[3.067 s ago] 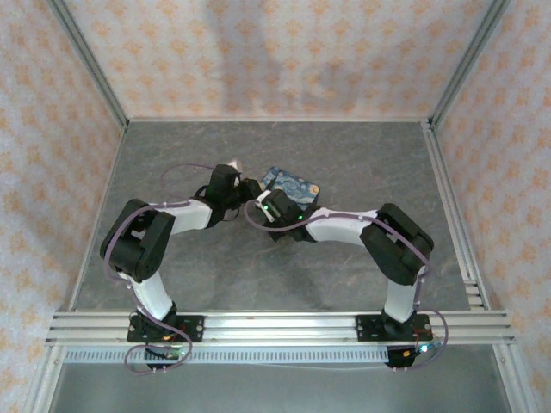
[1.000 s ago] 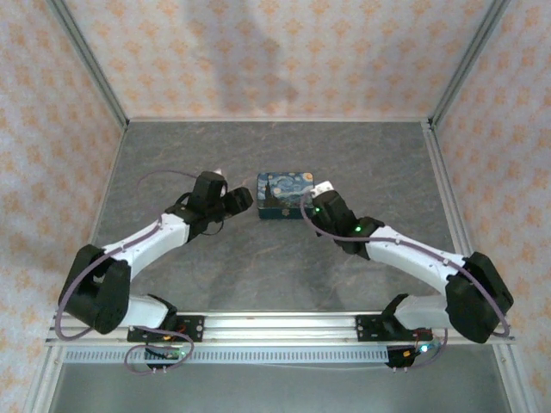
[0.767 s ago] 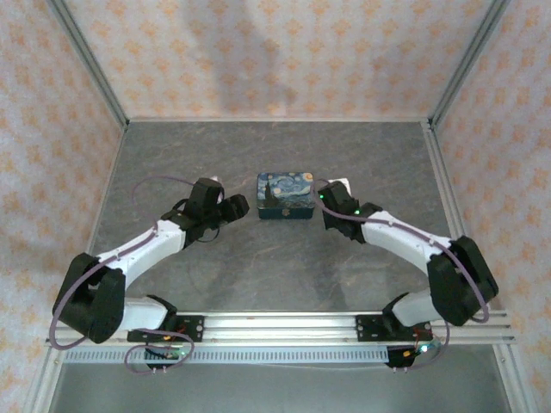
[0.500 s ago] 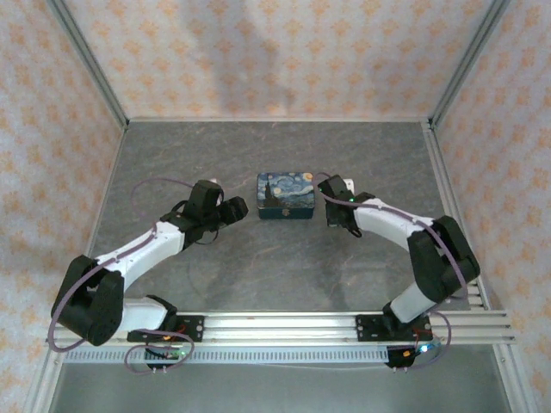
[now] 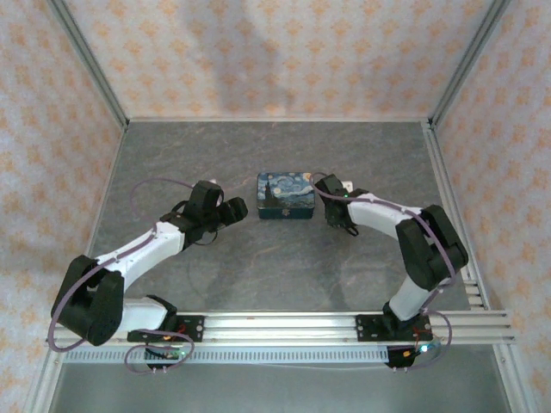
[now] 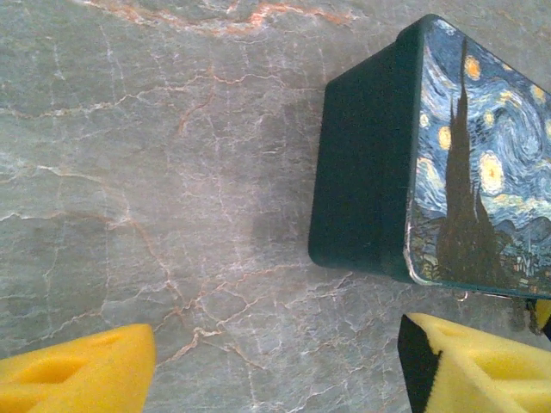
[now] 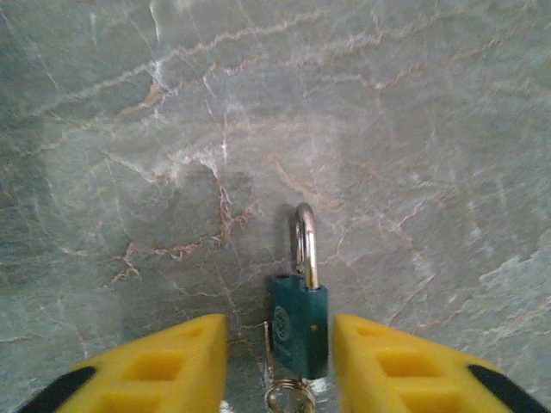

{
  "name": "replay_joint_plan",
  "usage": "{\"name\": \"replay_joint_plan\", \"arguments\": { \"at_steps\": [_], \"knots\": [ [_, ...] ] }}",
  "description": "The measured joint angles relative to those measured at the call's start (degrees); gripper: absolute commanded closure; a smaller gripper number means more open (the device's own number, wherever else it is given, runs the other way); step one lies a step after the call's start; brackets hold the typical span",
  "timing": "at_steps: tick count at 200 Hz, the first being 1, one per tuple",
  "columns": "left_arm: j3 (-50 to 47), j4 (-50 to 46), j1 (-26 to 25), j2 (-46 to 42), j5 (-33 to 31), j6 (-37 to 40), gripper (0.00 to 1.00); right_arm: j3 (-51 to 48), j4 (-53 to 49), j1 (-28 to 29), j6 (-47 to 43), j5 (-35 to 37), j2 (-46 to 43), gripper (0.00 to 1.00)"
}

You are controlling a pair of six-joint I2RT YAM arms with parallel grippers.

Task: Unlock a padlock with a key

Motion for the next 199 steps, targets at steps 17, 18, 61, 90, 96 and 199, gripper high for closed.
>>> {"name": "replay_joint_plan", "arguments": {
  "at_steps": [17, 18, 61, 90, 96, 199],
  "knots": [
    [0.11, -1.18, 0.0, -0.02, -0.9, 0.55, 0.07, 0.44, -0.79, 0.0, 0.22, 0.7, -2.64, 0.51],
    [0.13, -1.29, 0.0, 0.0, -0.96, 0.63, 0.06, 0.44, -0.83, 0.0, 0.26, 0.7, -2.8, 0.51],
    [4.9, -7.87, 0.0, -0.02, -5.84, 2.27, 0.0, 0.87, -1.62, -2.05, 0.0, 2.89, -12.26, 0.01],
    [11.13, -12.87, 0.52, -0.02, -11.82, 4.59, 0.0, 0.98, -1.31, -5.88, -0.13, 5.57, -15.56, 0.01],
    [12.33, -13.66, 0.79, -0.02, -13.57, 5.2, 0.0, 0.98, -0.92, -6.67, -0.13, 6.62, -15.89, 0.01],
    [11.52, -1.7, 11.74, 8.55, -42.56, 27.32, 0.0, -27.61, 41.68, -12.11, -10.93, 23.19, -20.92, 0.01]
  ]
}}
